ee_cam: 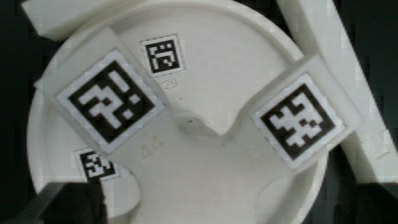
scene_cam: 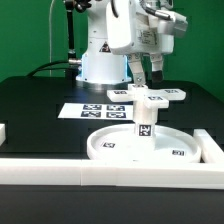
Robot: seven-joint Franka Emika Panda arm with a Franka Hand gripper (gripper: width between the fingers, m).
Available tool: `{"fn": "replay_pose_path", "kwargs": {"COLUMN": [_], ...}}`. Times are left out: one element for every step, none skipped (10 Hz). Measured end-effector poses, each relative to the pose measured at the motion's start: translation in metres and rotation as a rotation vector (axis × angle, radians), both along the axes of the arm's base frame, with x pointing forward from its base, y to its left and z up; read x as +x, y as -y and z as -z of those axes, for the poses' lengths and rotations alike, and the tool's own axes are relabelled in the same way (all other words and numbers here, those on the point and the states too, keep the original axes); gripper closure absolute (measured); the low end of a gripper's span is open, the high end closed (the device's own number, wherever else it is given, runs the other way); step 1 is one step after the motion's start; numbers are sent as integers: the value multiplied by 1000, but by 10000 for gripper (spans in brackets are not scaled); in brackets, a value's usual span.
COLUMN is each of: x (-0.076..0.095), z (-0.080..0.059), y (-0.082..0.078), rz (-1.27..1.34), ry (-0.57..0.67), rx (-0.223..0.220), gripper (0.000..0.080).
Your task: Assemble round table
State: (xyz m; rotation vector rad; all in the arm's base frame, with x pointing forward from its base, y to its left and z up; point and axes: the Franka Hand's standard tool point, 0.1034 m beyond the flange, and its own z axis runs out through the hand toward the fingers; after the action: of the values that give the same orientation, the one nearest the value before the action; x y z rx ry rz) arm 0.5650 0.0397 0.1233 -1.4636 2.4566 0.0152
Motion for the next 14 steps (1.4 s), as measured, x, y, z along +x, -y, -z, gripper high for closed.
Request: {"fn": "replay_pose_path", "kwargs": {"x": [0,0,0,1,4,7,9,8,8,8,8,8,9,9], "z": [1,1,1,0,-2,-4,-5,-4,-4,-4,-4,-4,-4,-4], "y": [0,-1,-3,-3,-4,-6,-7,-6,-6,-6,-5,-5,-6,-7], "rz": [-1,-13,-197,-361,-547,-690,-792,-845,-909,-971,-1044,-1157,-1349,-1512], "ry": [-1,0,24,51,79,100,117,123,133,142,153,165,174,182], "rx": [0,-3,-53,-94,-147,-175,-199,-211,-227,-242,-259,-290,-347,-390], "gripper": [151,151,151,151,151,151,151,151,151,151,151,151,151,151]}}
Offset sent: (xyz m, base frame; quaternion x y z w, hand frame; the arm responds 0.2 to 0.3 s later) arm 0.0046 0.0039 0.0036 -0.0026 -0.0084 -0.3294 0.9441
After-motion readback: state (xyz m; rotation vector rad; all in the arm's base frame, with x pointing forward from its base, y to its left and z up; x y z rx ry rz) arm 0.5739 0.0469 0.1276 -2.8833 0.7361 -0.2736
